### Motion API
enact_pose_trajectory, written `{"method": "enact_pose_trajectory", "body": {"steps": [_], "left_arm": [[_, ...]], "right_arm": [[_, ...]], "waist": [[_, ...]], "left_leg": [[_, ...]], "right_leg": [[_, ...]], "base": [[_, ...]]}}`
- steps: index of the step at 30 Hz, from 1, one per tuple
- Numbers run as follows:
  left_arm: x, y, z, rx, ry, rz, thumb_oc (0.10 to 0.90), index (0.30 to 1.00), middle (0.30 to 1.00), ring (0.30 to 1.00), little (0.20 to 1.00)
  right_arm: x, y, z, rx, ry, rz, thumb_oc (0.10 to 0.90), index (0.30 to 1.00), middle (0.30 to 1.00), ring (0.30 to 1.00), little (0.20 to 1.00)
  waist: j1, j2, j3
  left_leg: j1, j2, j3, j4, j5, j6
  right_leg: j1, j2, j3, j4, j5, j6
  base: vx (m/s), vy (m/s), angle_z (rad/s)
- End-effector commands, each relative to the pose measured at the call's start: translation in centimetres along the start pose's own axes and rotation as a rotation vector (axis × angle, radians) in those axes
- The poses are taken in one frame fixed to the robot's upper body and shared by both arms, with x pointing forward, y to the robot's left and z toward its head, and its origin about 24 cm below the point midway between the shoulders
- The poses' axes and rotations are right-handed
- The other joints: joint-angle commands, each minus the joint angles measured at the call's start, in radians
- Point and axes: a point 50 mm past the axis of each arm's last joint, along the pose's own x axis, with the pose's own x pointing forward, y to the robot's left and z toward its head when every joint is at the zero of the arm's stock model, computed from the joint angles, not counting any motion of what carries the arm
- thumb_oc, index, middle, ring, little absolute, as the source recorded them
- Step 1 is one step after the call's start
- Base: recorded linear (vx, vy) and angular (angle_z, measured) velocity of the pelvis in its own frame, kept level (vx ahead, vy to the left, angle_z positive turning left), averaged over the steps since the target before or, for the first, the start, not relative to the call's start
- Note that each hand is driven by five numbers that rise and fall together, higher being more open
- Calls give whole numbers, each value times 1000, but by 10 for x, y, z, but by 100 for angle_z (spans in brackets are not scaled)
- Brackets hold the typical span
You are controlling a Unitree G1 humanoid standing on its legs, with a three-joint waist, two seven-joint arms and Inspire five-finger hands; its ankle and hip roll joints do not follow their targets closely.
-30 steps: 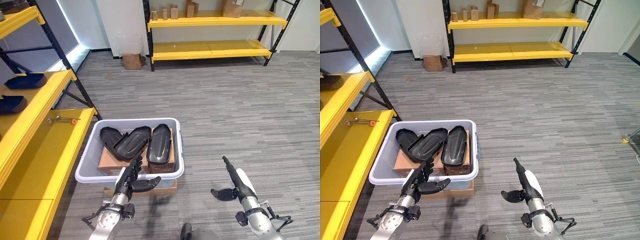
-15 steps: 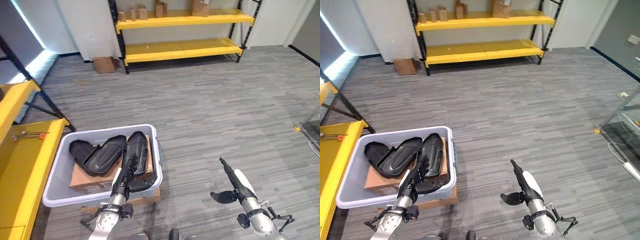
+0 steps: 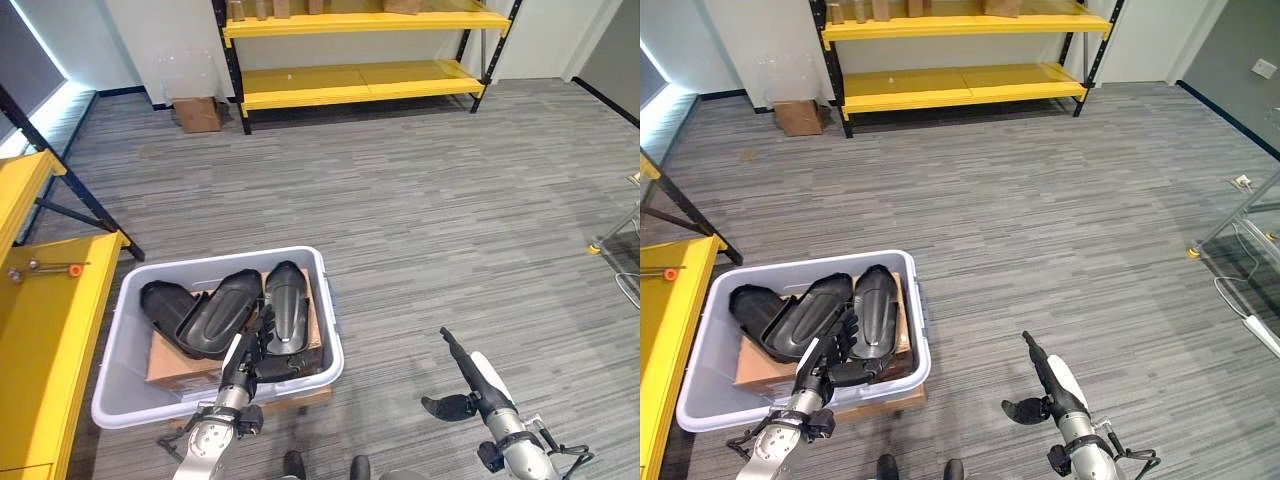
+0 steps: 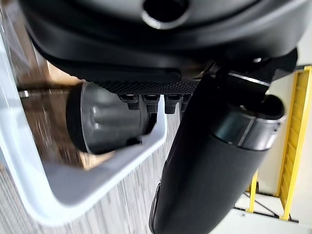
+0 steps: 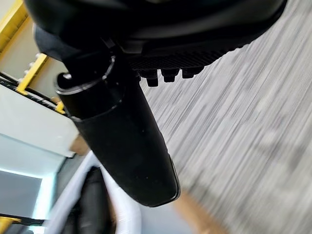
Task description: Move parts from the plastic box to the shelf.
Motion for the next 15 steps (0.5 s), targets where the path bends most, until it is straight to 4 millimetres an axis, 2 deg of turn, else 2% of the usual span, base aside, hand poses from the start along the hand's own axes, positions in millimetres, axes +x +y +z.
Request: {"method": "enact_pose_trajectory", "body": {"steps": [1,11,15], "left_arm": [[12,6,53,8,-262,-7,900,1000,1000,1000,1000],[8,8,46,19,-233,-5,900,1000,1000,1000,1000],[9,8,46,23,-227,-18,900,1000,1000,1000,1000]], "right_arm": [[17,-12,42,121,-213,-23,900,1000,1000,1000,1000],[22,-7,40,118,-190,-1,900,1000,1000,1000,1000],[24,-2,44,157,-213,78,900,1000,1000,1000,1000]], "waist": [[23,-35,-45],[41,-37,-55],[43,-34,-61]], "left_leg": [[7,-5,40,-7,-21,16],[24,-22,37,-7,-33,28],[30,-25,34,-7,-36,28]], "right_leg": [[-7,-115,6,30,31,111],[13,-118,-8,26,29,108],[18,-118,-13,25,30,107]], "base": [[0,0,0],[14,4,2],[0,0,0]]}}
